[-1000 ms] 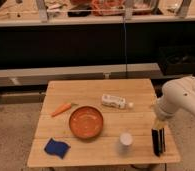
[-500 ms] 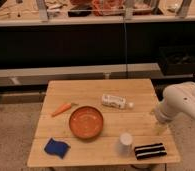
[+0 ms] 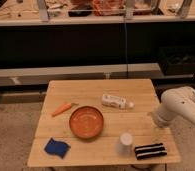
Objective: Knock the eraser over
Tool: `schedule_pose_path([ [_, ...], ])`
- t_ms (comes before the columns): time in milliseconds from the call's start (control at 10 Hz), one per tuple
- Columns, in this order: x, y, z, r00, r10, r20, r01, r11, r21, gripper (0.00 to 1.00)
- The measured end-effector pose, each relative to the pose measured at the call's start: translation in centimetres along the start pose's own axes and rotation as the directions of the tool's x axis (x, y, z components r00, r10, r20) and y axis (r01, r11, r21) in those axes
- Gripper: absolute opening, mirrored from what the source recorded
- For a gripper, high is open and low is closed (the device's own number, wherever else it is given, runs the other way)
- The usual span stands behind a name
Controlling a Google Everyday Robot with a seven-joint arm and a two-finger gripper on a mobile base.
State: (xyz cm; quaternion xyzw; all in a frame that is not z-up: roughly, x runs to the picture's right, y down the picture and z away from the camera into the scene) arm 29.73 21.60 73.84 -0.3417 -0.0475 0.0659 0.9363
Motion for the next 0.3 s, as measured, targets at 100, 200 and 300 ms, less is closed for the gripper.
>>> schedule_pose_path([
  [100,0.40,0.38,0.18,1.000,0.009,0.006,-0.009,1.000,-0.011,0.65],
  [200,0.61,0.48,0.24,1.000,0.013,0.010,-0.013,1.000,-0.013,0.58],
  [300,0.57,0.47,0.36,1.000,0.012,0.014,-0.012,1.000,-0.016,0.48],
])
